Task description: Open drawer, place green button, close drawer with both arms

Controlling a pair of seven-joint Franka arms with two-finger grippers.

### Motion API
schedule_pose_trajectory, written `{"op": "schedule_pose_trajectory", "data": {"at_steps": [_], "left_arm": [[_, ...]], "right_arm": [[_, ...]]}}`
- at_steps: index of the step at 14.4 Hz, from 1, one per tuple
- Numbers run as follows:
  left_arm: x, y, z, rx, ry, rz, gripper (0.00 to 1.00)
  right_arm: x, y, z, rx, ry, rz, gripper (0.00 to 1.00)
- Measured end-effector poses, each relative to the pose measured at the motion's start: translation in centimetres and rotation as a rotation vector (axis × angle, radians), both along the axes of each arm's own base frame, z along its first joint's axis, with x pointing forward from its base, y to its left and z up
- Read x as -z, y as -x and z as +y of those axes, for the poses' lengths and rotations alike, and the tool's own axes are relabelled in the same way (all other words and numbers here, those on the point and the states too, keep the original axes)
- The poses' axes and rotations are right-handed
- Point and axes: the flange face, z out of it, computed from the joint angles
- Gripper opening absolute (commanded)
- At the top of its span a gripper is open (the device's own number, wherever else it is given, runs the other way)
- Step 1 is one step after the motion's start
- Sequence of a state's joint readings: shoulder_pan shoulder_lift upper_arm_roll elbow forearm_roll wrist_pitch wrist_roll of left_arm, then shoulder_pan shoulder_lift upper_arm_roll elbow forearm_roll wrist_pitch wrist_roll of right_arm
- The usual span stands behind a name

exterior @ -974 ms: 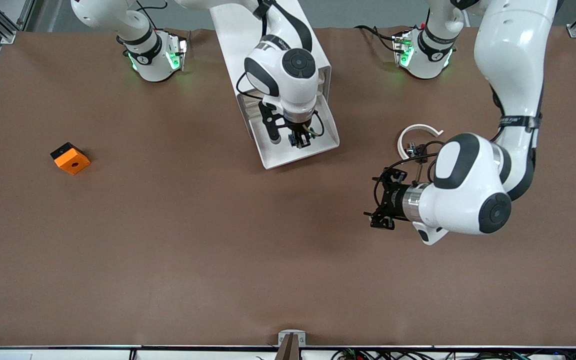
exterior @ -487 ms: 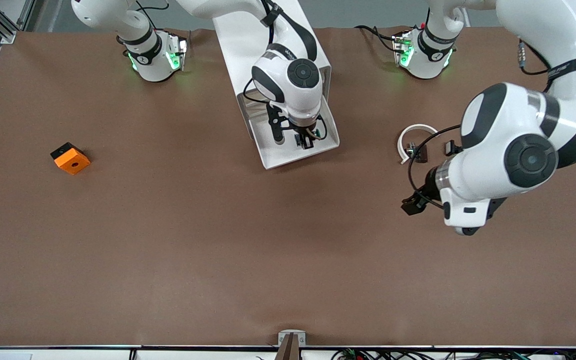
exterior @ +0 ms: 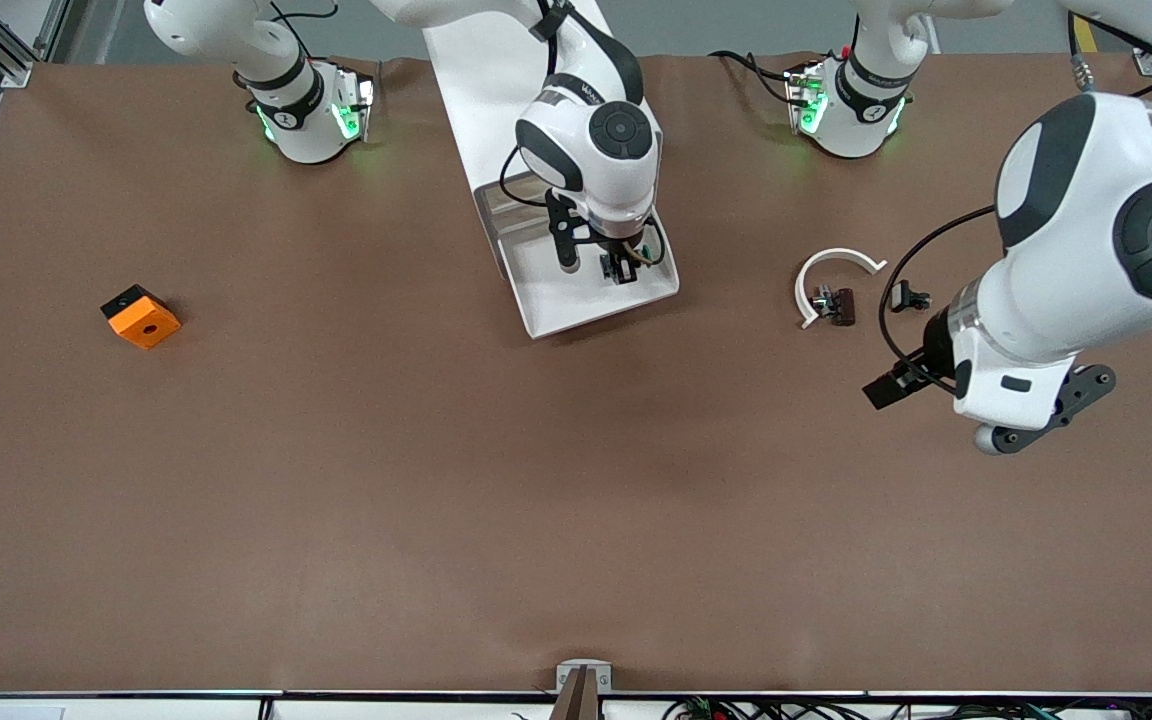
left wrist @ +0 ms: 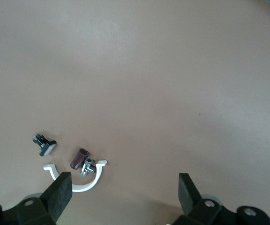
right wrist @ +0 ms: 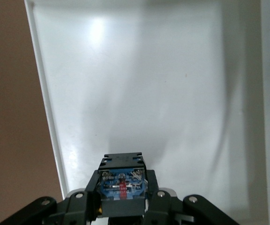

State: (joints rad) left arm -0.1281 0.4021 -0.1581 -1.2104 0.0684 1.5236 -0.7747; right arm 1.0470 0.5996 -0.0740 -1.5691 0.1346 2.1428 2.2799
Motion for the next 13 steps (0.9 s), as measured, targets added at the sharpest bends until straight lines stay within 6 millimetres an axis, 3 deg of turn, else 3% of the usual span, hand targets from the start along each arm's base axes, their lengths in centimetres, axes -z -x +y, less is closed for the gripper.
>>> {"op": "schedule_pose_trajectory", "data": {"at_steps": [4, 7, 9, 11, 13], "left_arm": [[-1.5, -0.2, 4.7, 0.168, 0.016, -0.01, 1.0], [-1.0, -0.1, 6.0, 0.267, 0.022, -0.016, 1.0], [0.6, -0.1, 5.5, 0.287, 0.023, -0.046, 1.0], [3.2, 0.4, 4.3, 0.311, 0.026, -0.093, 1.0], [6.4, 1.5, 2.9, 0.338, 0.03, -0.129, 1.0]], "right_arm": [[1.8, 0.1, 0.2, 0.0, 0.019, 0.009, 0.0], [2.1, 0.0, 0.4, 0.003, 0.018, 0.008, 0.0], [2.1, -0.1, 0.5, 0.007, 0.013, 0.011, 0.0], [2.0, -0.1, 0.6, 0.01, 0.009, 0.014, 0.99], [2.0, -0.1, 0.7, 0.001, 0.006, 0.014, 1.0]]}}
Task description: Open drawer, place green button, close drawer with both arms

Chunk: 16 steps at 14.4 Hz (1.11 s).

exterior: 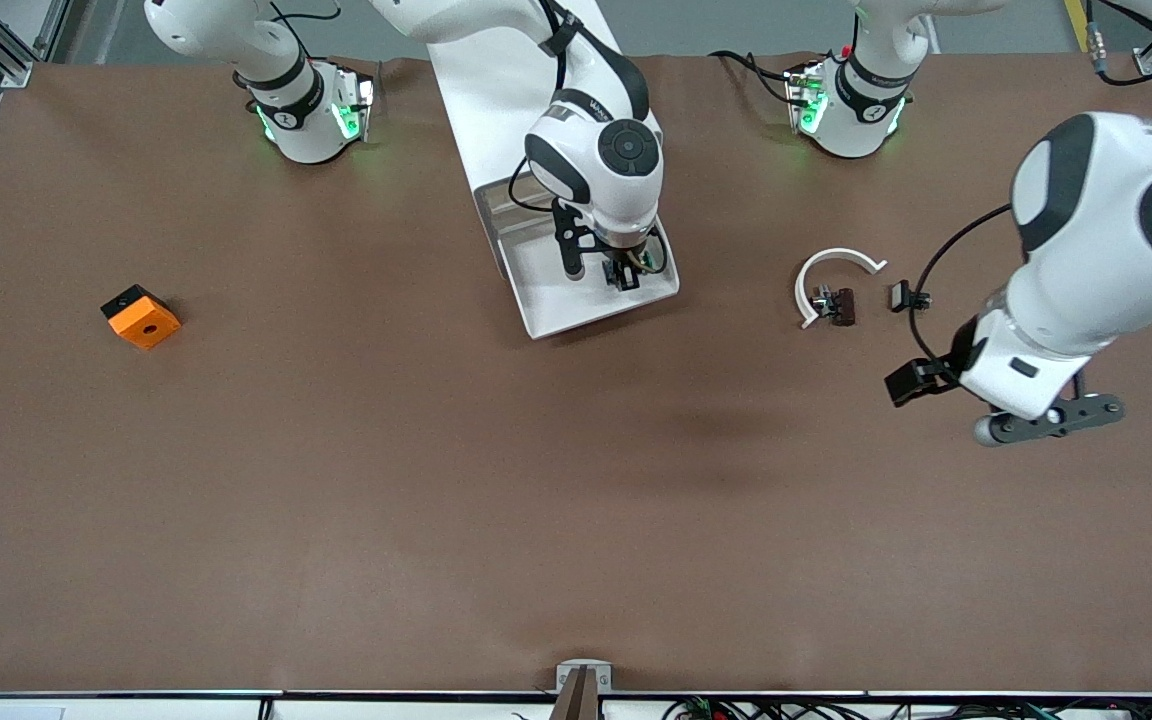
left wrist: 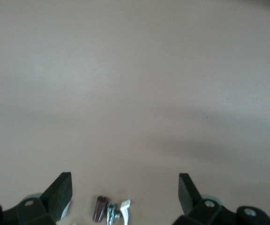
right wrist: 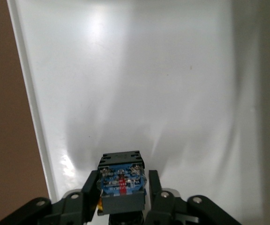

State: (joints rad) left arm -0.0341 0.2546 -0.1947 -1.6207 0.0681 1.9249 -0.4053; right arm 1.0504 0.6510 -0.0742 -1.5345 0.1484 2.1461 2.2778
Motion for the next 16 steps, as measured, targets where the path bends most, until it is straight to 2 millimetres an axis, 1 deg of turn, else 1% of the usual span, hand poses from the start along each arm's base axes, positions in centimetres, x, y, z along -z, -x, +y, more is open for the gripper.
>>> {"op": "schedule_pose_trajectory", "data": {"at_steps": [2, 3, 5, 6, 8, 10, 11, 12, 14, 16], "left_arm": [[2.4, 1.3, -1.9, 0.036, 0.006, -0.004, 1.0], [3.3, 1.9, -2.9, 0.055, 0.008, 0.006, 1.0], [5.0, 2.9, -4.9, 0.091, 0.009, 0.037, 1.0], [6.0, 3.2, -5.8, 0.108, 0.011, 0.056, 1.0], [8.6, 3.6, -7.9, 0.143, 0.024, 0.083, 1.0], [11.2, 4.0, -10.6, 0.175, 0.045, 0.089, 1.0], [12.4, 4.4, -12.1, 0.178, 0.054, 0.089, 1.0], [13.5, 4.8, -13.6, 0.176, 0.062, 0.09, 1.0], [16.0, 5.7, -16.9, 0.171, 0.083, 0.086, 1.0], [18.5, 7.0, -20.3, 0.148, 0.105, 0.086, 1.0]], "right_arm": [[-0.3, 0.0, 0.2, -0.043, -0.01, -0.005, 1.0], [-0.8, -0.2, 0.4, -0.064, -0.018, -0.01, 1.0], [-2.1, -0.8, 0.5, -0.121, -0.015, -0.005, 1.0], [-3.0, -1.5, 0.3, -0.159, -0.009, 0.003, 1.0], [-4.9, -3.1, -0.6, -0.285, 0.006, 0.033, 1.0], [-6.9, -4.6, -1.9, -0.431, 0.002, 0.053, 1.0], [-8.5, -5.8, -3.1, -0.481, -0.005, 0.057, 1.0], [-10.1, -7.3, -4.8, -0.527, -0.014, 0.063, 1.0], [-13.6, -10.2, -9.0, -0.635, -0.034, 0.084, 1.0], [-17.0, -12.6, -13.4, -0.739, -0.062, 0.095, 1.0]]}}
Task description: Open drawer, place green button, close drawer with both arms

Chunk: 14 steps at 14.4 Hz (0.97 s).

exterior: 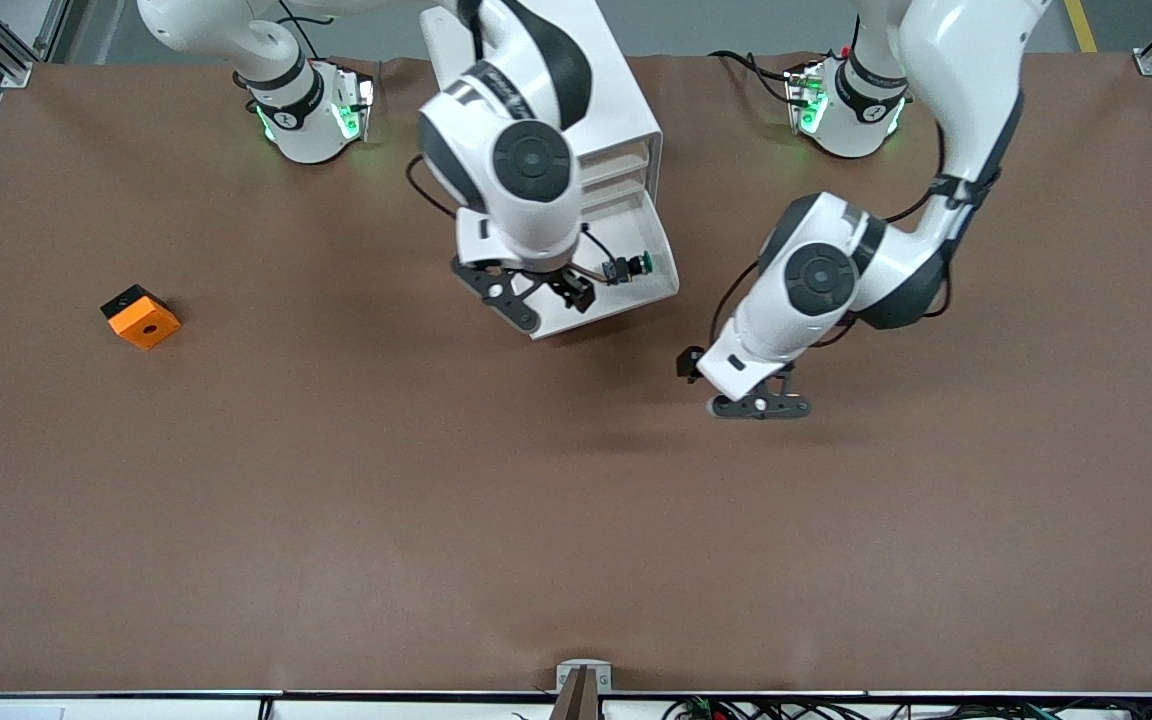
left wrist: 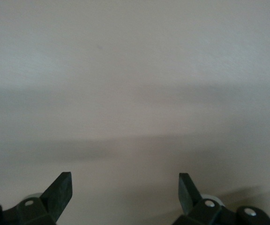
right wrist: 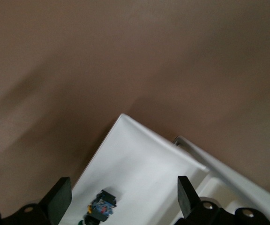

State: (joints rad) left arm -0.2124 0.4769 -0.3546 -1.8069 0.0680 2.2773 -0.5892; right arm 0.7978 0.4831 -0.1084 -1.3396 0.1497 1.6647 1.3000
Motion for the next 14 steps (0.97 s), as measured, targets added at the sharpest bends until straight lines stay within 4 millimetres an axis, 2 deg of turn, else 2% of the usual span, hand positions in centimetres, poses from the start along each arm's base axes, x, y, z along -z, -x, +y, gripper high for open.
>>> {"op": "schedule_pose_trajectory", "data": {"at_steps": [3, 7, 9, 14], "left_arm": [[3.3, 2.1, -3.8, -0.069, 0.005, 0.037, 1.0], [7.3, 5.4, -7.6, -0.111, -0.024, 0.106, 1.0], [8.0, 6.7, -9.2, -0.154, -0.035, 0.122, 1.0], [8.1, 10.7, -13.4, -0.218, -0.061, 0.14, 1.0]], "right_arm": [[-3.9, -3.5, -6.7, -0.137, -0.049, -0.003, 1.0], [-5.9, -6.9, -14.2, -0.325, -0.044, -0.014, 1.0], [-6.7, -8.5, -18.1, -0.41, -0.064, -0.022, 1.0], [-8.6, -11.4, -29.1, -0.554, -0.116, -0.018, 1.0]]}}
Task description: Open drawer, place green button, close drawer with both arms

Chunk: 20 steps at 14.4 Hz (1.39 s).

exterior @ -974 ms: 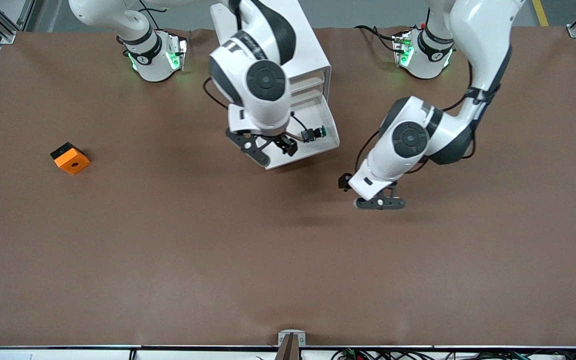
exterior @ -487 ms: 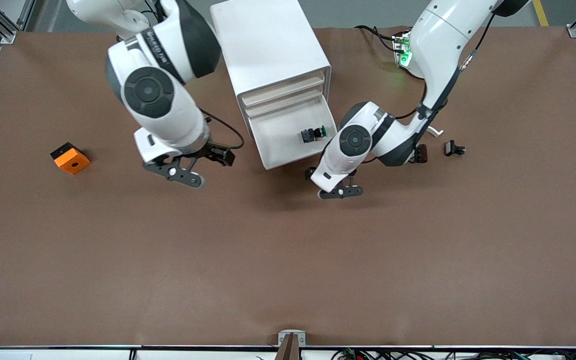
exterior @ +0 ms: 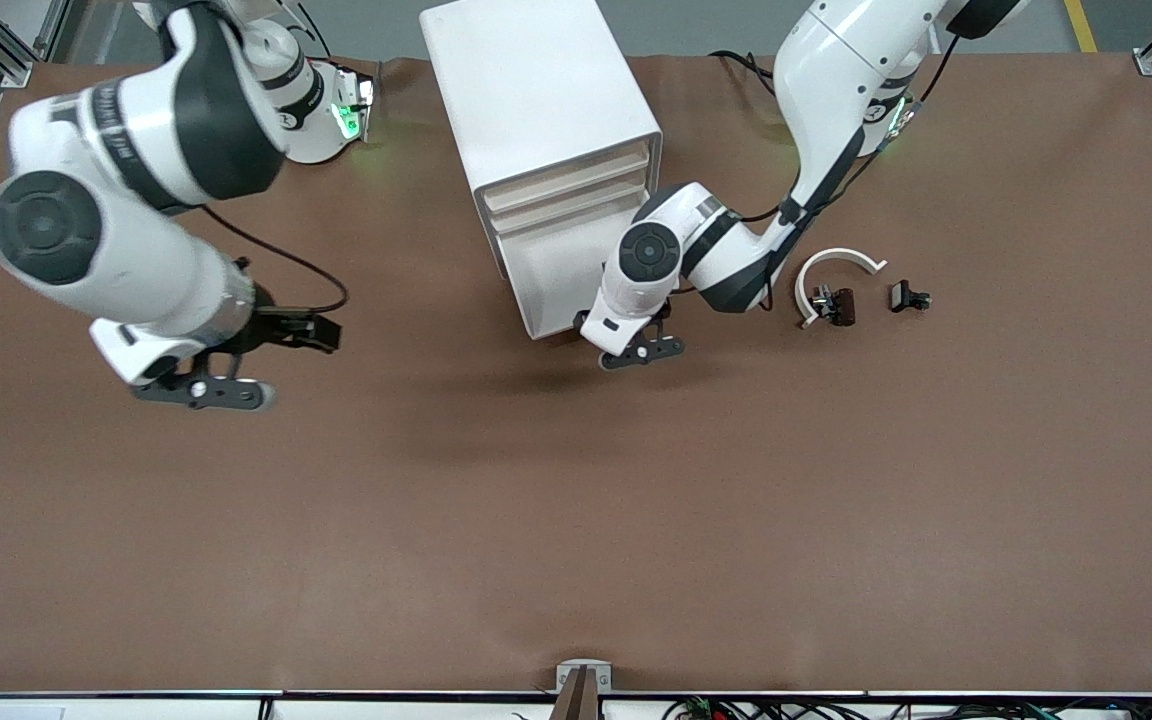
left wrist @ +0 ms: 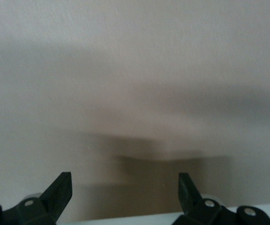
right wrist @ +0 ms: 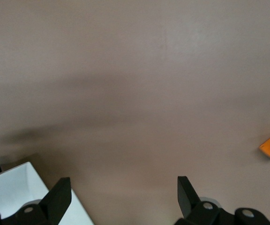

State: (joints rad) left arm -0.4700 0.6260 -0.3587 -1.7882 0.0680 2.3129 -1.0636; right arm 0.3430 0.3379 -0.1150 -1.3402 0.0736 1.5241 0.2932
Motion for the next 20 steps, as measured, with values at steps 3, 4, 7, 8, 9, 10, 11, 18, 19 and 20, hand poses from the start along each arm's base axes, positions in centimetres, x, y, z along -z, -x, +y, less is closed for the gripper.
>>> {"op": "schedule_pose_trajectory", "data": {"at_steps": [3, 4, 7, 8, 9, 10, 11, 18, 19, 20], "left_arm": [[0.3, 2.0, -1.2, -0.023, -0.044, 0.048, 1.0], [0.2, 2.7, -1.7, -0.033, -0.044, 0.072, 1.0], [-0.4, 4.6, -3.2, -0.047, -0.031, 0.145, 1.0], [-0.6, 5.1, -3.7, -0.049, -0.022, 0.162, 1.0], [-0.8, 5.7, -4.1, -0.053, -0.014, 0.179, 1.0], [-0.8, 6.2, -4.4, -0.056, -0.008, 0.195, 1.0], [-0.7, 6.7, -4.8, -0.058, -0.004, 0.212, 1.0], [0.0, 8.8, -6.2, -0.123, 0.035, 0.322, 1.0], [0.0, 8.8, -6.2, -0.127, 0.036, 0.326, 1.0], [0.0, 8.7, -6.1, -0.141, 0.034, 0.328, 1.0]], "right_arm": [[-0.8, -0.8, -5.6, -0.031, -0.019, 0.002, 1.0], [-0.8, -0.8, -7.1, -0.038, -0.021, 0.012, 1.0], [-1.4, -0.9, -10.7, -0.072, 0.008, 0.006, 1.0], [-1.6, -0.9, -11.6, -0.083, 0.014, 0.002, 1.0], [-1.9, -0.9, -12.5, -0.086, 0.013, -0.001, 1.0], [-2.0, -0.9, -13.4, -0.082, 0.012, -0.003, 1.0], [-2.2, -0.9, -14.4, -0.072, 0.011, -0.005, 1.0], [-2.6, -0.1, -16.6, -0.052, 0.005, 0.031, 1.0], [-2.9, 0.2, -16.5, -0.054, 0.004, 0.033, 1.0], [-3.2, 0.3, -16.4, -0.062, 0.002, 0.033, 1.0]]}}
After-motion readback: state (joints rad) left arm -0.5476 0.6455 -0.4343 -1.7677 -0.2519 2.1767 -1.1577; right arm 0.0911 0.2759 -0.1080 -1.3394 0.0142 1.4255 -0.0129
